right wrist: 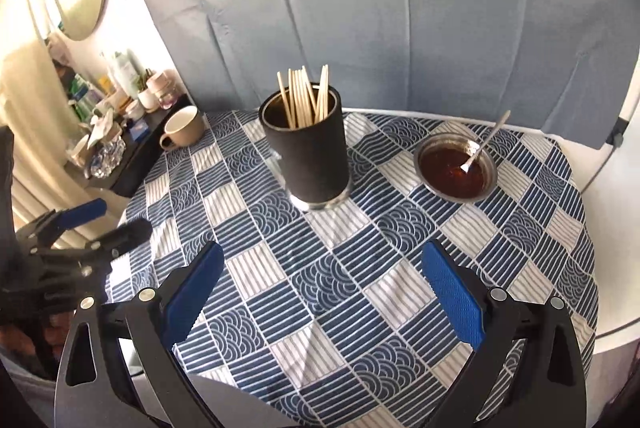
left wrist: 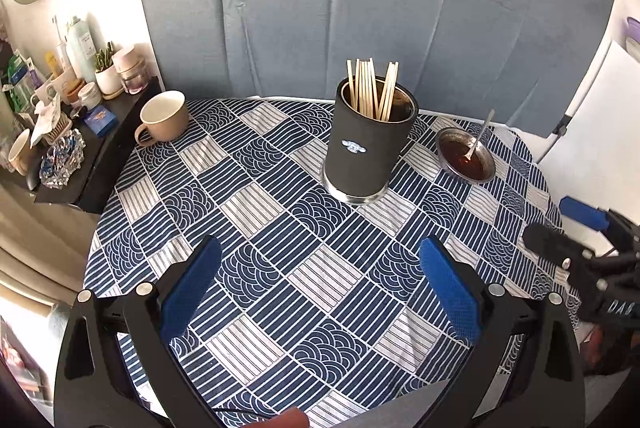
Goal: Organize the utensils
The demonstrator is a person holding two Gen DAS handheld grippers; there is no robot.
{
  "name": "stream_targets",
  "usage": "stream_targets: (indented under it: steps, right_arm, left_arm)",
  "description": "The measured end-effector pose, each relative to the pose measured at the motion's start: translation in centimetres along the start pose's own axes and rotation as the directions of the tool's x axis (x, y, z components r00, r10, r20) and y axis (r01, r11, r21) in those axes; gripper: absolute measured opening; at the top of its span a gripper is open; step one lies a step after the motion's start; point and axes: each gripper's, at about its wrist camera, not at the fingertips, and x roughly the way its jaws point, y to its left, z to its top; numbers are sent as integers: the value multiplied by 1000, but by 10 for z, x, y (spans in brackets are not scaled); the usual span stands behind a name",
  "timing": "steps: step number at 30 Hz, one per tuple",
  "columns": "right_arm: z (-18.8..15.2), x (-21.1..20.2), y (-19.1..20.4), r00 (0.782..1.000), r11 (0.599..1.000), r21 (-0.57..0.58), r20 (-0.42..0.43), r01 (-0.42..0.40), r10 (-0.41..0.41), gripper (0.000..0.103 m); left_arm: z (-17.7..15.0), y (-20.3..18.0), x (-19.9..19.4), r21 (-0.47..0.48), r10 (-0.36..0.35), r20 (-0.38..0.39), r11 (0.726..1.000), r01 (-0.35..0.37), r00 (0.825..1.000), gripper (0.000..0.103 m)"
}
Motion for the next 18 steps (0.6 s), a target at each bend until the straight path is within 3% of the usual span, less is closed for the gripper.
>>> stream_targets:
  steps: [18]
  right_arm:
    - [-8, -2, -6, 999, 999, 18, 6, 40, -40, 95]
  left_arm:
    - [-10, -12, -2, 17, 10, 4, 1000, -10, 1000, 97]
